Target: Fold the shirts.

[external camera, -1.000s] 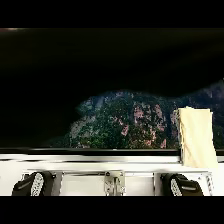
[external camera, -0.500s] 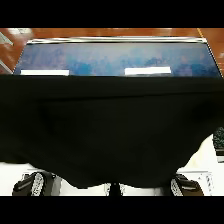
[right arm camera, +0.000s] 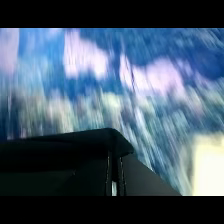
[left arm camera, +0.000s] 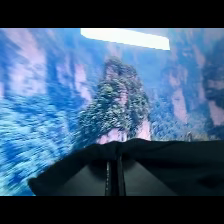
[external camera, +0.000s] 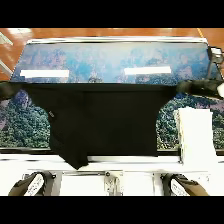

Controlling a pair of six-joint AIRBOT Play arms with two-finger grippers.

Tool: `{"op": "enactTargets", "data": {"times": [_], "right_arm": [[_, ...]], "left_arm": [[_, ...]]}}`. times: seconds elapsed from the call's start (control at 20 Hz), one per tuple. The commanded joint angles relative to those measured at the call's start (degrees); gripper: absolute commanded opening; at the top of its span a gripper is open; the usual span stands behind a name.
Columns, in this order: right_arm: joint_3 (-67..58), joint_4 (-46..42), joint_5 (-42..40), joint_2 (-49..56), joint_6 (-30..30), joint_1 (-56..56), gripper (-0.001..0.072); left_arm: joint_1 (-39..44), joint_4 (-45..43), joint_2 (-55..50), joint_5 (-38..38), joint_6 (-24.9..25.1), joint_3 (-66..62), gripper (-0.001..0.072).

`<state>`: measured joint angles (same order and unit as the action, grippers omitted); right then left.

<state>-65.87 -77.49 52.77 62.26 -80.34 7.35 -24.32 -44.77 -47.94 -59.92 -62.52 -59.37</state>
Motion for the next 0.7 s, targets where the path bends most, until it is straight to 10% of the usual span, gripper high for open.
{"op": "enactTargets", "data": {"times": [0.0, 0.4, 0.65], "right_arm": [[1.9, 14.3, -25.5, 12.5, 0.3, -0.5, 0.0062], [1.9, 16.5, -52.6, 27.6, 9.4, -9.0, 0.0062], [1.9, 19.1, -45.1, 30.8, 5.8, -9.2, 0.0062]], "left_arm": [[7.3, 8.0, -15.1, 14.4, 9.6, 3.8, 0.0041], [17.6, 8.0, -37.4, 40.0, 9.4, -5.2, 0.0041], [18.3, 7.9, -42.8, 37.8, 9.4, -5.8, 0.0041]]}}
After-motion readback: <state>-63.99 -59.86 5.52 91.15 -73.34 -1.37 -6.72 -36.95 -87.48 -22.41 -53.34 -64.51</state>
